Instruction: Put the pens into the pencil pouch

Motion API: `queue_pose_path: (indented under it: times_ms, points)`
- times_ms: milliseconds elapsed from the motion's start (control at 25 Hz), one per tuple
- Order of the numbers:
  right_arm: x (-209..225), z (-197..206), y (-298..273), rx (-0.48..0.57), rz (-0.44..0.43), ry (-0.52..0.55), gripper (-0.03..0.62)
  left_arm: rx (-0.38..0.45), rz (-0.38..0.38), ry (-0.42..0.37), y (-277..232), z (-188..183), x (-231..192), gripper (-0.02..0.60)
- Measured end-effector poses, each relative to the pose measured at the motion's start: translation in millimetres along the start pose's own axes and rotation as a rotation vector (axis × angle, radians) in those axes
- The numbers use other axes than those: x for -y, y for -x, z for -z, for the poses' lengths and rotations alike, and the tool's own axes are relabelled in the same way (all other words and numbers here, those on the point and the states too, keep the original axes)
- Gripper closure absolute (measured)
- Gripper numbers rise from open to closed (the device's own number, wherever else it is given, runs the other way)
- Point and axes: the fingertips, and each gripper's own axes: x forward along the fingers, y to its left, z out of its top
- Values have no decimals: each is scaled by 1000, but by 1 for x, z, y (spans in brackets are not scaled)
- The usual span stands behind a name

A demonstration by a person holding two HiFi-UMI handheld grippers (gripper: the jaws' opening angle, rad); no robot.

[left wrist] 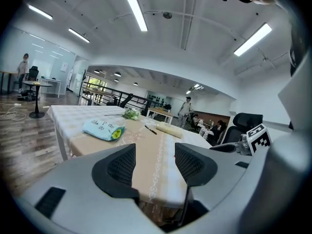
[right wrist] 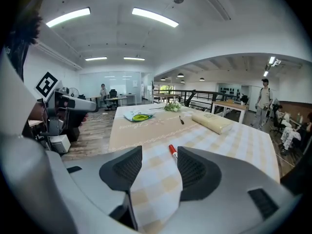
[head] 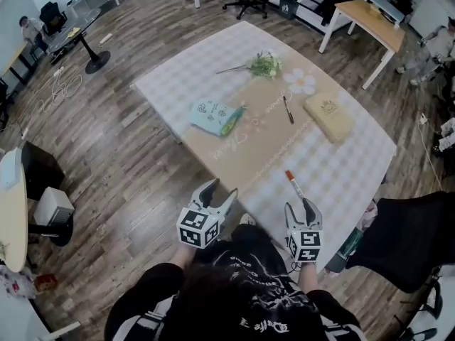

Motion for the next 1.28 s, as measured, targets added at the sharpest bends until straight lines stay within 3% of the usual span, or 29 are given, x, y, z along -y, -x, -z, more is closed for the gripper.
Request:
queue_pose_path:
  times_ms: [480, 1280]
  points:
    - [30, 4, -21, -45, 13, 0, 378, -5, -17, -31, -33, -17, -13, 328]
    - [78, 62, -58, -256, 2, 25, 362, -26, -63, -35, -66, -22, -29, 328]
